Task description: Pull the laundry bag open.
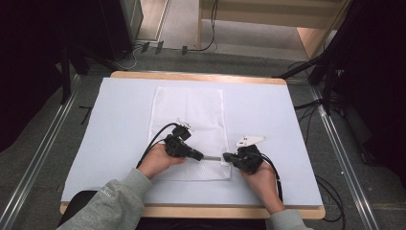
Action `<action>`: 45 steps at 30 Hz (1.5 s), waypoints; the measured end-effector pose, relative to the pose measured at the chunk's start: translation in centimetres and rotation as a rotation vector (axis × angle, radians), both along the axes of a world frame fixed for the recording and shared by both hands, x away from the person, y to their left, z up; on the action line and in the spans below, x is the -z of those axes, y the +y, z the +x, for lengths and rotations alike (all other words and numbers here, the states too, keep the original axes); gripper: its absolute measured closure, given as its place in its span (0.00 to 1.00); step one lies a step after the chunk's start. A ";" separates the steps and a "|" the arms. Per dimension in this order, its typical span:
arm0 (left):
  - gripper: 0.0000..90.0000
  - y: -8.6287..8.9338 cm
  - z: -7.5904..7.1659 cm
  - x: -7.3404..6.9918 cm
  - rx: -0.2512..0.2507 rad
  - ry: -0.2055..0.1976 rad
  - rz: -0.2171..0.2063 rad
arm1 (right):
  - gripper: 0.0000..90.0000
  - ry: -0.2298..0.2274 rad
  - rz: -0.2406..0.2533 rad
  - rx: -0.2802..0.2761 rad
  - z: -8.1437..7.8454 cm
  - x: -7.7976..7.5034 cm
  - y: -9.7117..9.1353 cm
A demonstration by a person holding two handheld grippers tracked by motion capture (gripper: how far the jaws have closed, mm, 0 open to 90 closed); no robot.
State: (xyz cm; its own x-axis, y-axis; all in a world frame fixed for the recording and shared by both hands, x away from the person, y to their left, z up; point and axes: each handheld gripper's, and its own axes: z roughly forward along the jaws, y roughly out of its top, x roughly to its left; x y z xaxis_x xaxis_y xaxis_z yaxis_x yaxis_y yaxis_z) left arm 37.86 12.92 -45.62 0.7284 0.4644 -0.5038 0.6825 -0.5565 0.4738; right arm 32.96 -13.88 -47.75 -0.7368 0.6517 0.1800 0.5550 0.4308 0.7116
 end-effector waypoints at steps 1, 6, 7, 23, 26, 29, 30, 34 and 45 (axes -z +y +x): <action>0.98 0.2 0.0 0.0 -0.004 0.004 -0.004 | 1.00 0.000 0.001 0.000 0.0 0.0 0.0; 0.98 0.5 -0.1 -0.2 -0.006 0.005 -0.001 | 1.00 -0.003 -0.001 -0.003 0.0 0.0 0.0; 0.98 0.7 -0.1 -0.4 -0.004 0.005 0.001 | 1.00 0.000 0.000 -0.004 0.1 0.0 0.0; 0.98 3.1 -0.1 -0.8 -0.028 0.001 -0.007 | 1.00 0.015 0.002 -0.006 0.2 -0.1 -0.1; 0.98 3.5 -0.2 -1.0 -0.027 -0.002 -0.008 | 1.00 0.018 0.004 -0.007 0.3 -0.1 -0.1; 0.98 4.3 -0.2 -1.2 -0.038 -0.001 -0.008 | 1.00 0.015 0.003 -0.013 0.3 0.0 -0.1; 0.98 4.3 -0.2 -1.2 -0.038 -0.001 -0.008 | 1.00 0.015 0.004 -0.014 0.3 0.0 -0.1; 0.98 5.2 -0.2 -1.3 -0.048 0.014 -0.017 | 1.00 0.020 0.008 -0.012 0.4 0.0 -0.1; 0.98 5.4 -0.3 -1.1 -0.035 0.019 -0.005 | 1.00 0.021 0.008 -0.011 0.4 0.0 -0.1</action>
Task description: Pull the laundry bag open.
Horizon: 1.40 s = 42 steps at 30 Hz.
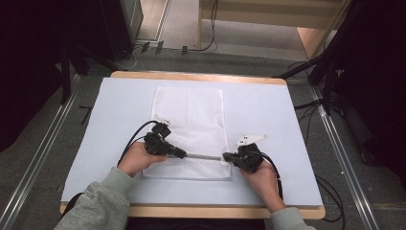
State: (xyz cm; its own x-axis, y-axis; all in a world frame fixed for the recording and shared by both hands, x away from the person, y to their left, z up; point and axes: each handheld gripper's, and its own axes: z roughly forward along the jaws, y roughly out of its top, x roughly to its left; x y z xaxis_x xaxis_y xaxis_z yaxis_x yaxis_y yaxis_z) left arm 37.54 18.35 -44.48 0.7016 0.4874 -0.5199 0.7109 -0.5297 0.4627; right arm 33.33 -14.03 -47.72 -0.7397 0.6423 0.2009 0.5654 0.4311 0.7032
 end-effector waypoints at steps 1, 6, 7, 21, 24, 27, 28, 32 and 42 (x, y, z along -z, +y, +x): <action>0.98 0.0 0.0 0.0 -0.003 -0.001 0.000 | 1.00 0.001 0.000 0.001 0.0 0.0 0.0; 0.98 0.1 0.1 0.1 0.007 0.010 0.000 | 1.00 0.000 -0.003 0.002 0.0 0.0 0.0; 0.98 0.1 0.1 0.1 0.007 0.010 0.000 | 1.00 0.000 -0.003 0.002 0.0 0.0 0.0; 0.98 3.1 -0.3 -0.2 -0.030 0.009 0.006 | 1.00 0.005 -0.001 0.002 0.0 0.0 0.0; 0.98 3.5 -0.3 -0.2 -0.035 0.010 0.008 | 1.00 0.005 -0.001 0.000 0.1 0.0 0.0; 0.98 4.1 -0.5 -0.3 -0.037 0.013 0.010 | 1.00 0.008 0.001 0.003 0.1 0.0 0.0; 0.98 4.3 -0.4 -0.2 -0.034 0.013 0.012 | 1.00 0.008 0.001 0.003 0.1 0.0 0.0; 0.98 4.9 -0.5 -0.2 -0.051 0.015 0.012 | 1.00 0.007 0.001 0.002 0.1 0.0 0.0; 0.98 7.2 -0.7 -0.2 -0.098 0.017 0.017 | 1.00 0.008 -0.012 -0.002 0.1 -0.1 0.1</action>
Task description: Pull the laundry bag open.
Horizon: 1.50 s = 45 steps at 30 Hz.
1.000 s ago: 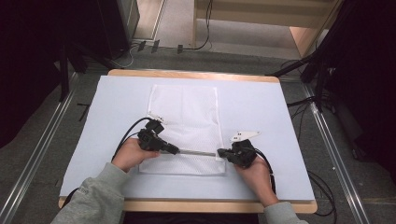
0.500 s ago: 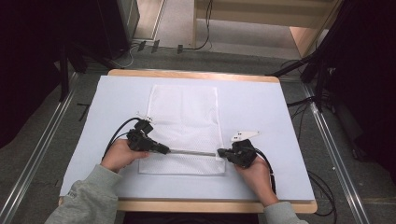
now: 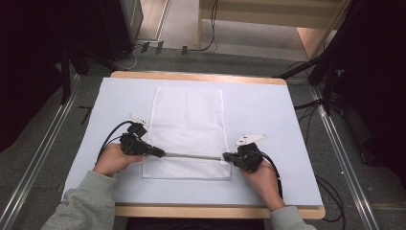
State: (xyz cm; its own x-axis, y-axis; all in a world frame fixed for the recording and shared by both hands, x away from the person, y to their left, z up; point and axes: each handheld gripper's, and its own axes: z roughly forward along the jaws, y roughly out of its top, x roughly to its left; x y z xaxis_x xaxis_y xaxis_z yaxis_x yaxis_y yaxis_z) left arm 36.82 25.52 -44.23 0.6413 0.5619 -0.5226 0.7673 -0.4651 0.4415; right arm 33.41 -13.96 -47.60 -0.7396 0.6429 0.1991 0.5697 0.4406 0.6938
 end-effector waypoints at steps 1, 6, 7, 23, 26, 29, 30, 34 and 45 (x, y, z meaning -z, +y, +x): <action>0.98 0.3 0.0 0.0 0.001 -0.001 -0.003 | 1.00 0.000 0.000 0.000 0.0 0.0 0.0; 0.98 1.1 -0.3 -0.1 -0.010 -0.006 -0.008 | 1.00 -0.001 0.002 -0.006 0.1 0.0 0.0; 0.98 1.2 -0.3 -0.1 -0.012 -0.003 -0.007 | 1.00 -0.001 0.002 -0.006 0.1 0.0 0.0; 0.98 6.1 -1.7 0.1 -0.119 0.005 -0.012 | 1.00 0.021 -0.003 -0.023 0.5 -0.1 0.0; 0.98 6.0 -1.8 0.0 -0.117 -0.004 -0.005 | 1.00 0.026 -0.001 -0.025 0.5 -0.1 -0.1; 0.96 6.1 -1.9 0.1 -0.119 -0.011 -0.022 | 0.98 0.037 0.002 -0.029 0.7 -0.2 -0.1; 0.81 6.1 -1.9 0.3 -0.112 -0.022 -0.021 | 0.85 0.081 0.028 -0.056 1.0 -0.3 -0.3; 0.70 6.3 -1.9 0.2 -0.120 -0.058 -0.029 | 0.77 0.081 0.068 -0.025 1.4 -1.0 -1.1; 0.52 8.4 -2.0 -0.6 -0.234 -0.186 -0.034 | 0.59 0.025 0.070 0.060 2.0 -1.2 -3.8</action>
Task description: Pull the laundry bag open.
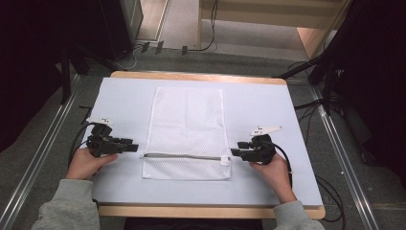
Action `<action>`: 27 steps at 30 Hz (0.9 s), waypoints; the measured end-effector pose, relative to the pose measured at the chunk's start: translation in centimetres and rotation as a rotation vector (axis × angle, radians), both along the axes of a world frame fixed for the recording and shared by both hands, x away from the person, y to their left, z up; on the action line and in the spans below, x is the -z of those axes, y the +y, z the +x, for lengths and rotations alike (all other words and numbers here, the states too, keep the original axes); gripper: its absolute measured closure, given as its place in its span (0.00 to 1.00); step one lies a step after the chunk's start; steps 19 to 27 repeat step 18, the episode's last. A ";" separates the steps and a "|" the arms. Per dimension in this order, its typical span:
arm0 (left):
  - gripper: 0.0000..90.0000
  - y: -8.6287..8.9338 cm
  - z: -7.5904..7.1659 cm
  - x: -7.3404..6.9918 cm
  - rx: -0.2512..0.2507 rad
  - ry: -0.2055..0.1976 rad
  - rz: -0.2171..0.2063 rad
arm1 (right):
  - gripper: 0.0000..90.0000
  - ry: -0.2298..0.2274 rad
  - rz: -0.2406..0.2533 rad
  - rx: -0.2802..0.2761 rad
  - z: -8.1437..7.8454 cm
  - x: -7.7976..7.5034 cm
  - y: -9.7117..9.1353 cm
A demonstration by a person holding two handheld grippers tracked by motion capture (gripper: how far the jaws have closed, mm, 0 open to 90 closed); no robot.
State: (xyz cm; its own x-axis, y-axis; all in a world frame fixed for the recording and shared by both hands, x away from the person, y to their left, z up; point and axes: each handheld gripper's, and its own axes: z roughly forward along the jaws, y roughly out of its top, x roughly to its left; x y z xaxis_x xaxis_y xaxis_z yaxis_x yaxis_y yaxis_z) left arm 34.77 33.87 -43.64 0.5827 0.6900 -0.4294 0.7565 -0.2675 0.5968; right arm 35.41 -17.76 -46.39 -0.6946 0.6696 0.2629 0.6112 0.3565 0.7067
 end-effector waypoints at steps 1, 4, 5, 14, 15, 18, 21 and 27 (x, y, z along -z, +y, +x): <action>0.49 0.4 0.1 0.1 -0.014 -0.005 0.015 | 0.58 -0.003 -0.006 0.001 0.1 0.1 -0.2; 0.44 0.7 0.2 0.3 -0.041 -0.002 0.023 | 0.56 -0.010 -0.017 0.021 0.2 0.1 -0.4; 0.44 0.8 0.3 0.3 -0.045 -0.004 0.022 | 0.56 -0.013 -0.020 0.026 0.2 0.1 -0.5; 0.39 1.3 0.4 0.5 -0.089 -0.011 0.052 | 0.50 -0.006 -0.023 0.076 0.7 0.4 -1.8; 0.39 1.4 0.5 0.5 -0.105 -0.013 0.056 | 0.49 -0.006 -0.022 0.081 0.8 0.4 -1.8; 0.37 1.6 0.6 0.6 -0.118 -0.012 0.061 | 0.46 -0.009 -0.024 0.086 0.9 0.5 -1.9; 0.37 1.6 0.6 0.6 -0.118 -0.012 0.061 | 0.46 -0.009 -0.024 0.086 0.9 0.5 -1.9; 0.37 1.6 0.6 0.6 -0.118 -0.012 0.061 | 0.46 -0.009 -0.024 0.086 0.9 0.5 -1.9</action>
